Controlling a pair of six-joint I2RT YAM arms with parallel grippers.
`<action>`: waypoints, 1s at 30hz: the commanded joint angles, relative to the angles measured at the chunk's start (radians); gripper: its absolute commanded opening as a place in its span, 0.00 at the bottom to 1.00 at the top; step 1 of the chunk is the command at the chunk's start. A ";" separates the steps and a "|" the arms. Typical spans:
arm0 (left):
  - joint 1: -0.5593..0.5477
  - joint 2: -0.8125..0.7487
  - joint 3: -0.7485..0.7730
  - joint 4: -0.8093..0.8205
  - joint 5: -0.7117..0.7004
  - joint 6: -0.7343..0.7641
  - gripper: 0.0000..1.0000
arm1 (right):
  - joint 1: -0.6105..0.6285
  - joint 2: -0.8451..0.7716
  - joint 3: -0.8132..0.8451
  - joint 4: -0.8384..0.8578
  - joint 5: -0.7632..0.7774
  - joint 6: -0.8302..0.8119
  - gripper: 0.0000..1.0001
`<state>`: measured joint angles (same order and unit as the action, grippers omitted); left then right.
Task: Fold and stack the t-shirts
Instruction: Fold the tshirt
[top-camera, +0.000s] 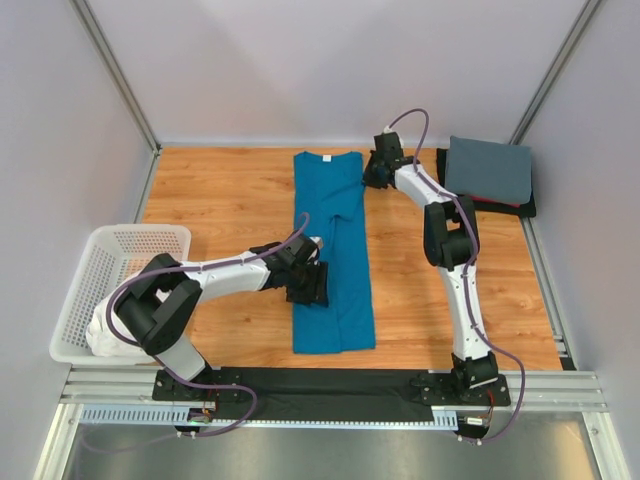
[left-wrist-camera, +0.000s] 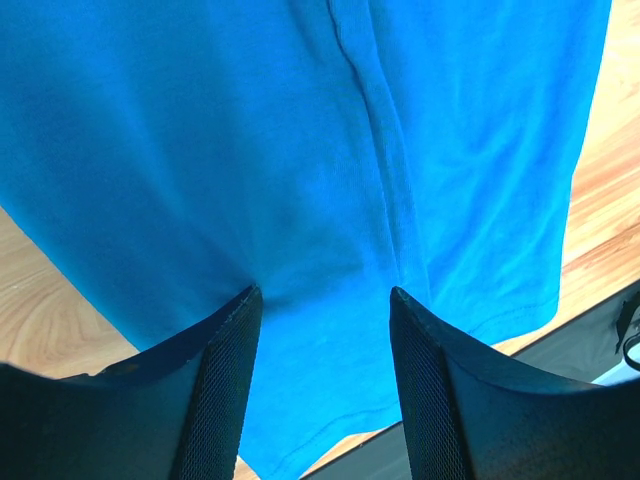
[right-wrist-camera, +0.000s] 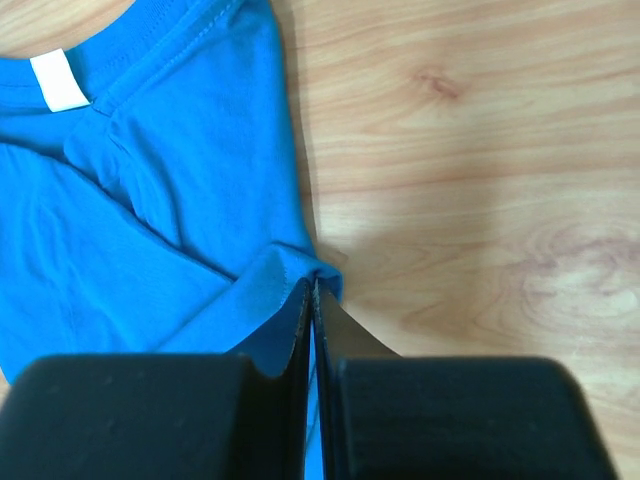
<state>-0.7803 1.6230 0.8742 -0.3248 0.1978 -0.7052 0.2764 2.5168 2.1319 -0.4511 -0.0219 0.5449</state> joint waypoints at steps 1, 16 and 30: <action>-0.010 -0.026 -0.021 -0.056 -0.005 0.006 0.61 | 0.000 -0.078 -0.038 -0.035 0.060 0.013 0.00; -0.008 -0.083 -0.057 -0.076 -0.011 0.036 0.61 | 0.038 -0.141 -0.041 -0.098 0.099 -0.025 0.01; -0.008 -0.081 -0.060 -0.059 -0.008 0.041 0.61 | 0.135 -0.141 0.036 -0.101 0.203 -0.187 0.01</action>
<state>-0.7837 1.5650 0.8249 -0.3660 0.1974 -0.6888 0.3855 2.4374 2.1239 -0.5770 0.1341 0.4160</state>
